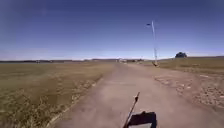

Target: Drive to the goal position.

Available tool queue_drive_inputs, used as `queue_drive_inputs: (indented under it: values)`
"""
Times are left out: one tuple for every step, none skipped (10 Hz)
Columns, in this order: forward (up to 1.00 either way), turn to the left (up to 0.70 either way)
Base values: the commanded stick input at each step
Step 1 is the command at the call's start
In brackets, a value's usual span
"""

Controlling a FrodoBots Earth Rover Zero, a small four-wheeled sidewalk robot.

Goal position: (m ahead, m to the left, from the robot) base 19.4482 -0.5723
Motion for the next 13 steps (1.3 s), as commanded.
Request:
queue_drive_inputs:
  values:
    - [1.0,0.0]
    - [1.0,0.0]
    - [1.0,0.0]
    - [1.0,0.0]
    - [1.0,0.0]
    - [1.0,0.0]
    - [1.0,0.0]
    - [1.0,0.0]
    - [1.0,0.0]
    - [1.0,0.0]
    - [1.0,0.0]
    - [1.0,0.0]
    - [1.0,-0.03]
